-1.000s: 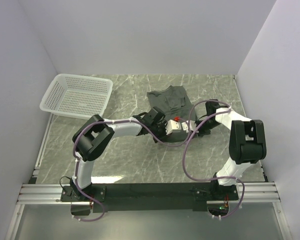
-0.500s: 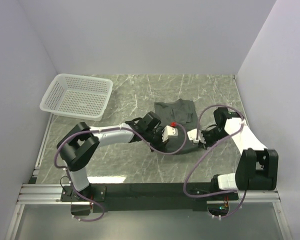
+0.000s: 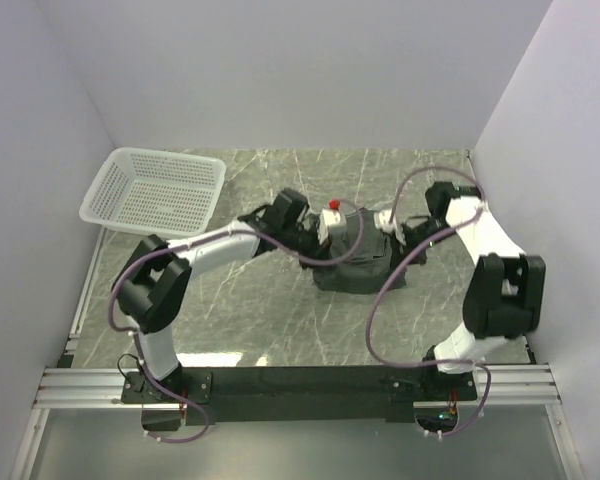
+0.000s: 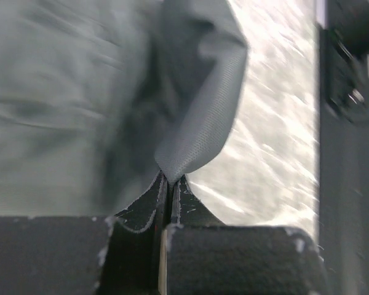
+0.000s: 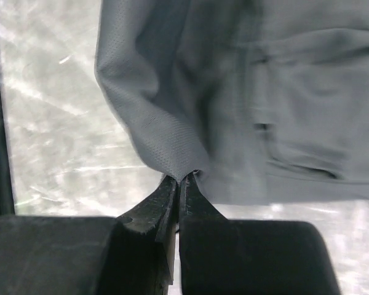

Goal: Fold and stack the t-shirts
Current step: Fold the tshirt

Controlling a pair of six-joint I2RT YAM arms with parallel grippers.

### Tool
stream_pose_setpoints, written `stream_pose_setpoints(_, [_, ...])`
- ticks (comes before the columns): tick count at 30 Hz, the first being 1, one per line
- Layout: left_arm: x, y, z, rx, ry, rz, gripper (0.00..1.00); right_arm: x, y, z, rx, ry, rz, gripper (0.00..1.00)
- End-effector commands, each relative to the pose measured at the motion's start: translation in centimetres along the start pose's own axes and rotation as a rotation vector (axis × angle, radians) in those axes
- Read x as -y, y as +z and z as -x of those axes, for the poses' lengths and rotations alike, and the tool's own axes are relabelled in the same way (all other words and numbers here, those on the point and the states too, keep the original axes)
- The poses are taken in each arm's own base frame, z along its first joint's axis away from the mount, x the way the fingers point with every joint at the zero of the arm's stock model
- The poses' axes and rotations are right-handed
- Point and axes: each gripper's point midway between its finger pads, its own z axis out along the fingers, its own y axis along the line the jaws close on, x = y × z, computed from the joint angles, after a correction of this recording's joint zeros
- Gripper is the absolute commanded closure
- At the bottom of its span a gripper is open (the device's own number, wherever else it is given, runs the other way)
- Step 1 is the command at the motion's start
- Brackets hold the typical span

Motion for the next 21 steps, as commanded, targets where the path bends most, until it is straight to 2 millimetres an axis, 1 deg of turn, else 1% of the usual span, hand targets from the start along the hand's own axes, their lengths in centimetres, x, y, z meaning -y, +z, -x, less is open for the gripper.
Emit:
stream_pose_setpoints(1, [-3.6,-0.6,3.5,0.075,0.000,0.012,1.00,4.4,-1.3,2.4,0.082,0.090,-0.058,1.00])
stream_pose_setpoints(2, [-5.1,-1.1,3.6,0.083,-0.016,0.029,1.00,5.3,-1.5,2.6,0.092,0.125,-0.059,1.00])
stream_pose_setpoints(3, [-6.4,-0.5,2.9,0.067,-0.041,0.035,0.99,7.4,-1.7,3.0,0.116,0.146,-0.074,1.00])
stream_pose_setpoints(4, [-7.6,-0.8,4.3,0.087,-0.024,0.054,0.99,8.5,-1.9,3.3,0.126,0.166,-0.084,1.00])
stream_pose_setpoints(5, [-8.8,-1.1,4.2,0.084,-0.036,0.071,0.99,9.5,-2.0,3.5,0.143,0.205,-0.092,1.00])
stream_pose_setpoints(6, [-10.0,-0.7,3.7,0.079,-0.052,0.082,1.00,11.3,-2.1,3.9,0.164,0.224,-0.111,1.00])
stream_pose_setpoints(7, [-11.0,-1.0,4.6,0.098,-0.040,0.103,0.99,12.3,-2.1,4.0,0.176,0.244,-0.123,1.00])
stream_pose_setpoints(8, [-12.6,-1.6,4.9,0.115,-0.040,0.144,0.99,13.7,-2.2,4.2,0.192,0.280,-0.153,1.00])
stream_pose_setpoints(9, [-13.7,-1.5,4.6,0.120,-0.060,0.166,0.99,15.1,-2.2,4.2,0.205,0.304,-0.174,1.00])
stream_pose_setpoints(10, [-14.5,-1.9,5.2,0.139,-0.058,0.189,0.99,16.0,-2.2,4.3,0.219,0.362,-0.187,1.00])
stream_pose_setpoints(11, [-16.1,-2.6,5.1,0.151,-0.069,0.239,1.00,17.4,-2.3,4.5,0.233,0.356,-0.222,1.00])
stream_pose_setpoints(12, [-17.2,-2.7,5.3,0.174,-0.078,0.265,1.00,18.6,-2.0,4.2,0.241,0.381,-0.233,1.00])
stream_pose_setpoints(13, [-18.3,-3.3,5.3,0.190,-0.087,0.296,0.99,19.3,-2.0,4.0,0.244,0.431,-0.249,1.00])
stream_pose_setpoints(14, [-19.2,-3.6,5.2,0.198,-0.096,0.325,0.99,20.3,-1.4,3.5,0.245,0.444,-0.258,1.00])
stream_pose_setpoints(15, [-20.0,-3.5,5.2,0.215,-0.108,0.341,0.99,21.2,-1.5,3.5,0.248,0.453,-0.274,1.00])
stream_pose_setpoints(16, [-20.7,-3.9,5.0,0.219,-0.124,0.360,0.99,21.6,-1.2,3.3,0.253,0.484,-0.277,1.00])
stream_pose_setpoints(18, [-22.0,-4.0,5.5,0.260,-0.125,0.387,1.00,22.7,-0.6,2.8,0.262,0.506,-0.288,1.00])
stream_pose_setpoints(19, [-22.3,-3.9,5.5,0.270,-0.132,0.393,0.99,22.8,-0.3,2.8,0.265,0.548,-0.293,1.00])
stream_pose_setpoints(20, [-22.7,-4.1,5.7,0.283,-0.132,0.403,0.99,23.9,0.0,2.6,0.245,0.542,-0.335,1.00])
stream_pose_setpoints(21, [-23.2,-3.9,5.4,0.286,-0.145,0.414,0.99,24.2,0.2,2.6,0.243,0.553,-0.341,1.00])
